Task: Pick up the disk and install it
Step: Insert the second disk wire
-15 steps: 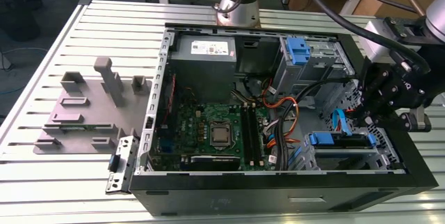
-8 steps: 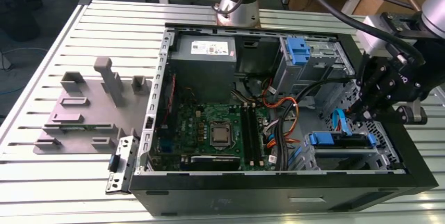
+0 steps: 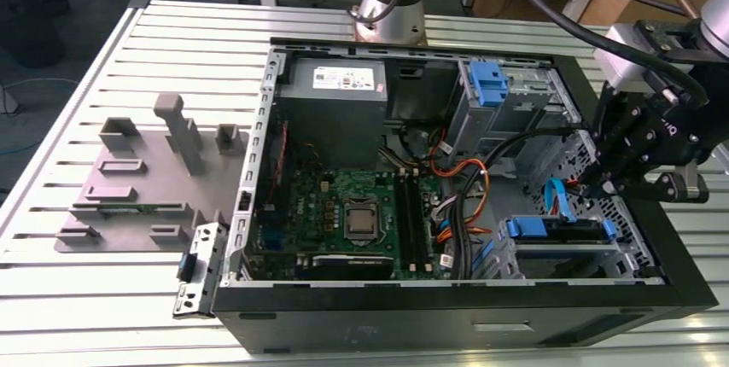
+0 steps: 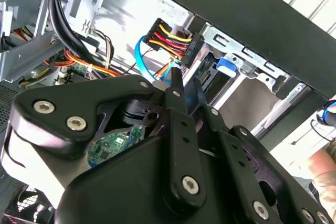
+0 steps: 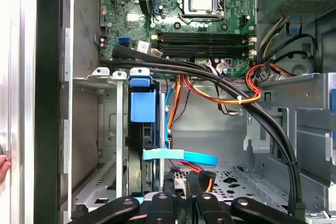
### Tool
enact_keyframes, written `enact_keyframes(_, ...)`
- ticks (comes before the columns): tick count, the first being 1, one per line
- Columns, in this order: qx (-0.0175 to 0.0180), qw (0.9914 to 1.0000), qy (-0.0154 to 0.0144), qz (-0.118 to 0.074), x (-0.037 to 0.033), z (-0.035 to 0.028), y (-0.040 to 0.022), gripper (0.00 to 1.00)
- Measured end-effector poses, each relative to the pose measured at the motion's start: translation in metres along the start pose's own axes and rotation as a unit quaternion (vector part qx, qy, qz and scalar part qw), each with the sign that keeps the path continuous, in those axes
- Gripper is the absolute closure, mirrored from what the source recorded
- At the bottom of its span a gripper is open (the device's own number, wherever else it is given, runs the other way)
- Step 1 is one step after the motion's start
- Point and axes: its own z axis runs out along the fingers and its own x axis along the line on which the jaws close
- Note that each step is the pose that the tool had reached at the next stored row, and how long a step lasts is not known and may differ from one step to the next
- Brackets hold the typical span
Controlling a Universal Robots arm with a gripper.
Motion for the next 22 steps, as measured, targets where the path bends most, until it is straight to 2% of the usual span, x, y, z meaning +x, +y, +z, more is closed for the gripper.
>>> enact_keyframes(4, 0.0000, 1.00000, 0.0000, 0.000, 0.0000, 0.0000, -0.0002, 0.75)
enact_keyframes(5, 0.0000, 1.00000, 0.0000, 0.000, 0.0000, 0.0000, -0.0003, 0.69)
enact_keyframes(6, 0.0000, 1.00000, 0.0000, 0.000, 0.0000, 0.0000, -0.0003, 0.69)
enact_keyframes(7, 0.0000, 1.00000, 0.0000, 0.000, 0.0000, 0.0000, -0.0004, 0.63)
enact_keyframes(13, 0.0000, 1.00000, 0.0000, 0.000, -0.0054, 0.0002, -0.0018, 0.63)
enact_keyframes(22, 0.0000, 1.00000, 0.0000, 0.000, -0.0074, 0.0002, -0.0170, 0.63)
